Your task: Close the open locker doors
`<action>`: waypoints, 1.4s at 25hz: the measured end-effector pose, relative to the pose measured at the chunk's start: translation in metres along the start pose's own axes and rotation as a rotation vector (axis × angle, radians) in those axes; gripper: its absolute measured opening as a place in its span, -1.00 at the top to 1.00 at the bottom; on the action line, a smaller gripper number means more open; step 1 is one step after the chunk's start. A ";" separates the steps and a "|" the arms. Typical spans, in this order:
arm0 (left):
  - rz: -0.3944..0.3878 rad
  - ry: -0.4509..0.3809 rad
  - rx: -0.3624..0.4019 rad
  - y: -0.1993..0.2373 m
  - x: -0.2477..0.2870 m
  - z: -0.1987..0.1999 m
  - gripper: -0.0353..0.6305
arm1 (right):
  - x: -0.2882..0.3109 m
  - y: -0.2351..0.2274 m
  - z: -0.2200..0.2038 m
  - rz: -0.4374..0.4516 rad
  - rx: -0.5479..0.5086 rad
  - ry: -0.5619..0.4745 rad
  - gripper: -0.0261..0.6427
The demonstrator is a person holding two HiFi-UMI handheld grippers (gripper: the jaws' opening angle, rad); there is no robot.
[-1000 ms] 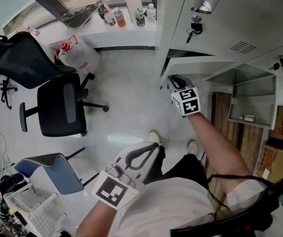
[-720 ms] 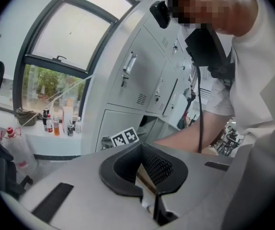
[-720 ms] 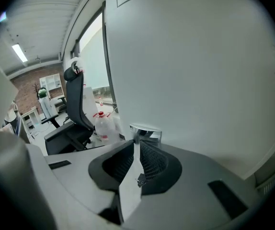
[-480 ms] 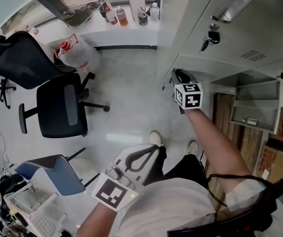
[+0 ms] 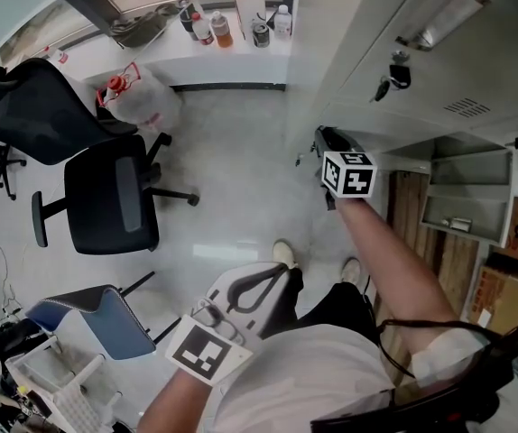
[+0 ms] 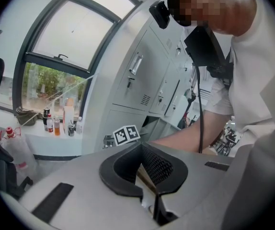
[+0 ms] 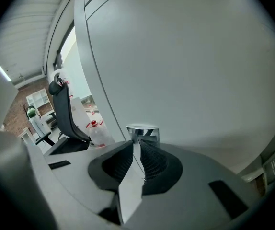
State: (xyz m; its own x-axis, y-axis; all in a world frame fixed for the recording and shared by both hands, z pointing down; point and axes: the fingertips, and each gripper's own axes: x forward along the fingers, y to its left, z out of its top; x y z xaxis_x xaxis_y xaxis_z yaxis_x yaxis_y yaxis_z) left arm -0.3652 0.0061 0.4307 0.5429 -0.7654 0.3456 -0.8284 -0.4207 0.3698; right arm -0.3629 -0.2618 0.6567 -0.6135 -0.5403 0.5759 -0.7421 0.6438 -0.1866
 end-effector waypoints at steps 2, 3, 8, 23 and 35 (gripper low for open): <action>0.002 0.003 0.006 0.000 0.000 0.000 0.86 | 0.000 0.000 0.000 -0.013 0.006 0.008 0.79; 0.003 0.003 0.007 0.000 0.000 0.000 0.86 | 0.000 0.000 0.000 -0.024 0.009 0.015 0.79; -0.009 0.000 0.005 -0.010 -0.001 -0.002 0.86 | 0.000 0.000 -0.001 -0.092 0.042 0.049 0.79; 0.002 0.007 0.021 -0.028 0.004 -0.007 0.86 | -0.014 0.004 -0.016 -0.039 0.137 0.086 0.79; -0.116 0.000 0.086 -0.118 0.066 0.007 0.86 | -0.137 -0.001 -0.041 0.174 0.032 0.099 0.79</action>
State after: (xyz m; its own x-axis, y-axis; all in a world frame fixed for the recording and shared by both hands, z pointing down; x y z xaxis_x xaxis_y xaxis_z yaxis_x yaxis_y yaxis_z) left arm -0.2329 0.0018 0.4043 0.6361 -0.7088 0.3049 -0.7685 -0.5468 0.3322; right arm -0.2670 -0.1664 0.6112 -0.7050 -0.3654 0.6078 -0.6361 0.7047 -0.3142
